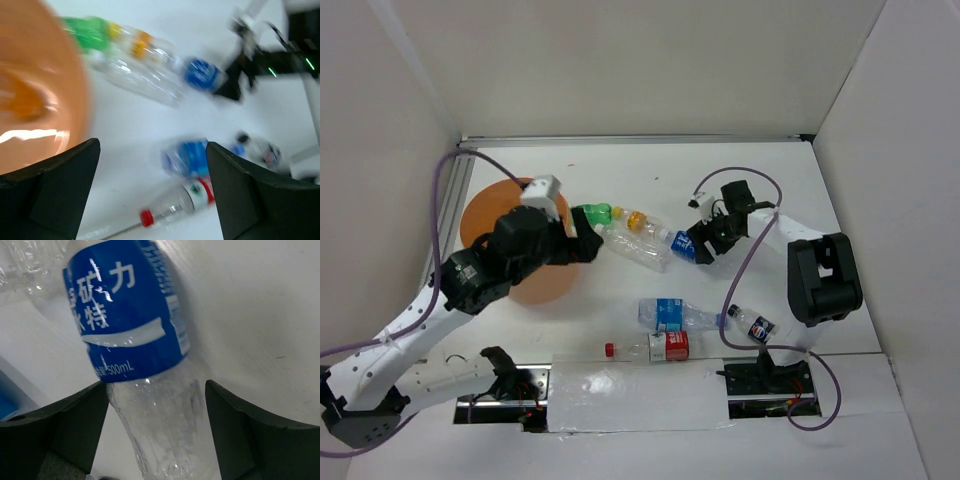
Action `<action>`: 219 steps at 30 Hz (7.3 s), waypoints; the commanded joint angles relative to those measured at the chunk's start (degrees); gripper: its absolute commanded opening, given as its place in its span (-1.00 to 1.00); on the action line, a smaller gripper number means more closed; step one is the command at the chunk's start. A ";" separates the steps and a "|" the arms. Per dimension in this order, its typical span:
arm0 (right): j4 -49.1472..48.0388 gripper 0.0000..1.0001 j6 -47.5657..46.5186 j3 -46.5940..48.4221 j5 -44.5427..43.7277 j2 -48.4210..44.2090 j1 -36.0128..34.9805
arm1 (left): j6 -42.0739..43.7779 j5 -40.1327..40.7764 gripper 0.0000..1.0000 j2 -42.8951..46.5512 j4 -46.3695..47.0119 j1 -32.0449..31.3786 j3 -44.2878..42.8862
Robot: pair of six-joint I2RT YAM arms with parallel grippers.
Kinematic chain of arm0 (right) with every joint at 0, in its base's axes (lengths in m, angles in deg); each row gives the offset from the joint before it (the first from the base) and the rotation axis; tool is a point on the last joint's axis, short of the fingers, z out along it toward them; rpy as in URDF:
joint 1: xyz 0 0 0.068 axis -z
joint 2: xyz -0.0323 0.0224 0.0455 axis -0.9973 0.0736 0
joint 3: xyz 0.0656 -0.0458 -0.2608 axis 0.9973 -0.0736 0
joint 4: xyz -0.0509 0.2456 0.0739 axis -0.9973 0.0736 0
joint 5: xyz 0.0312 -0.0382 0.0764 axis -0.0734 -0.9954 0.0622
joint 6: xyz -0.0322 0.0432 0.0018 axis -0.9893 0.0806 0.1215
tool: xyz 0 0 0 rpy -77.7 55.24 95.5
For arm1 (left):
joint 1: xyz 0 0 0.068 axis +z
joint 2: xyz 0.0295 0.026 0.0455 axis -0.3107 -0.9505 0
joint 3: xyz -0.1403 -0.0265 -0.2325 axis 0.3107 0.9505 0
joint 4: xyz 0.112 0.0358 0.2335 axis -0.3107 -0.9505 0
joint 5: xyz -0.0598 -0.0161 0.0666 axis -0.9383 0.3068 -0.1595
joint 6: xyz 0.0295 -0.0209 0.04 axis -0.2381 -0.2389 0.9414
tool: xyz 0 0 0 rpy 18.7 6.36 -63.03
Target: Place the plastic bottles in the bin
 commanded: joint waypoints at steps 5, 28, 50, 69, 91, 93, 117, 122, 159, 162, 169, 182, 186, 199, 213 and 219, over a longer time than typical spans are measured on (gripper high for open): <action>2.53 0.24 -9.11 -0.97 2.54 0.39 -1.72 | 2.78 -3.45 0.94 -0.48 14.55 -25.54 14.37; 8.84 -0.68 -4.66 58.35 28.89 0.19 -14.88 | -2.30 21.77 1.00 -26.93 27.04 -52.60 20.78; -8.72 1.00 20.59 82.16 26.11 30.98 -39.35 | -10.41 31.17 1.00 -27.36 20.26 -56.47 21.94; 23.88 1.00 -3.57 36.40 24.87 -9.35 1.61 | 4.54 22.48 0.36 -37.57 33.10 -55.95 22.02; 42.69 -0.30 -44.14 5.88 36.64 -21.07 33.61 | -15.49 43.70 -1.00 -16.58 -7.14 -59.38 -5.92; 46.71 -0.01 -48.47 5.35 37.95 -19.05 35.62 | -16.91 48.64 -1.00 -11.58 -9.52 -59.38 -8.12; 18.45 0.89 -33.30 -4.31 27.16 -27.30 -1.00 | 13.17 72.22 -0.45 20.71 17.12 -36.18 13.23; 15.01 0.89 -25.91 -4.84 23.90 -26.77 -6.72 | 6.47 72.22 -0.36 18.95 9.80 -36.17 12.00; 23.44 0.94 -29.14 -7.13 23.71 -38.02 -4.09 | 10.25 21.96 -0.45 -5.92 2.69 7.50 0.75; 25.72 0.97 -36.24 -7.13 24.78 -35.66 -5.92 | 8.76 18.62 0.84 -5.93 1.28 10.66 1.54; 26.18 0.97 -44.01 -7.74 21.88 -31.09 -12.69 | 10.78 15.63 0.99 -4.26 0.05 13.31 -5.65; 4.08 1.00 -39.19 -13.19 7.56 -19.49 -24.65 | 0.25 -0.64 0.99 -0.56 -0.92 -3.82 2.75; -5.18 1.00 -34.61 -15.56 2.64 -16.75 -26.85 | -6.26 4.61 0.99 -2.22 1.10 -9.09 6.46; 6.61 -0.30 -36.26 -16.28 11.05 -25.06 -23.79 | -12.33 -1.24 0.99 -7.33 11.55 -10.86 15.94; 3.17 -0.51 -20.14 14.73 21.60 -29.08 -7.69 | -17.96 -2.75 -0.03 0.50 26.84 -18.15 33.08; -16.09 -0.51 3.68 37.23 32.16 -8.87 -21.03 | -18.06 -6.86 0.04 -5.66 39.14 -22.37 40.73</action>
